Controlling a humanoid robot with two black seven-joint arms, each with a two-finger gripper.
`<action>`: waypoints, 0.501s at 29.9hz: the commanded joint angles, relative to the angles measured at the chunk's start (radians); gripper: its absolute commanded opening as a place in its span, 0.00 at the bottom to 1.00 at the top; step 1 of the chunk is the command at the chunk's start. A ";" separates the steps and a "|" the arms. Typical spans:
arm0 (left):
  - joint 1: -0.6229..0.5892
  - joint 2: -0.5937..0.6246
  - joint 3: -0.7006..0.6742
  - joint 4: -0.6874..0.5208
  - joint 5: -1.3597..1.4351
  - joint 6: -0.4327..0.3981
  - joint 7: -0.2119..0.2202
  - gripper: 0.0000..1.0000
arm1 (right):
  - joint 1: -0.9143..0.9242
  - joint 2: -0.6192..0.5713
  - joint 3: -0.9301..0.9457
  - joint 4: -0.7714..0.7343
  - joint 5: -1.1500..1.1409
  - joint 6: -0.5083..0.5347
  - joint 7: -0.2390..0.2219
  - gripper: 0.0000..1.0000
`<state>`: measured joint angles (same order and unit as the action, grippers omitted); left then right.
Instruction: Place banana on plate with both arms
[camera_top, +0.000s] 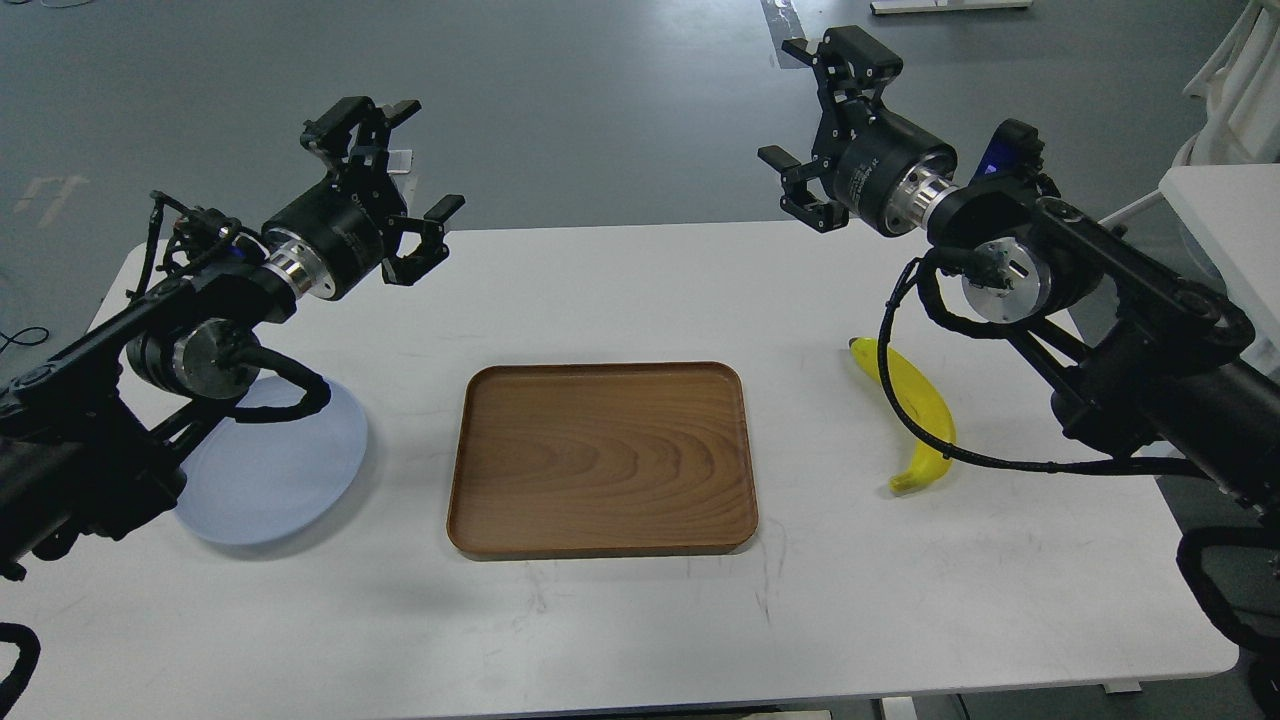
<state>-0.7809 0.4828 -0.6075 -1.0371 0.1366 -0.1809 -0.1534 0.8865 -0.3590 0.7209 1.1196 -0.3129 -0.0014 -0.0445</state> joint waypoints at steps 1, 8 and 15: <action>0.000 -0.003 0.000 0.000 -0.002 -0.002 0.000 0.98 | -0.001 0.002 0.000 -0.001 0.000 0.000 0.000 1.00; 0.003 -0.003 -0.002 0.000 -0.005 0.004 -0.002 0.98 | -0.001 0.003 -0.003 -0.001 0.000 0.000 0.000 1.00; 0.003 -0.001 -0.002 0.000 -0.006 0.004 -0.003 0.98 | -0.001 0.008 -0.018 -0.001 0.000 0.000 0.001 1.00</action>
<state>-0.7778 0.4813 -0.6090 -1.0371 0.1305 -0.1764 -0.1548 0.8837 -0.3518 0.7045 1.1182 -0.3130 -0.0017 -0.0429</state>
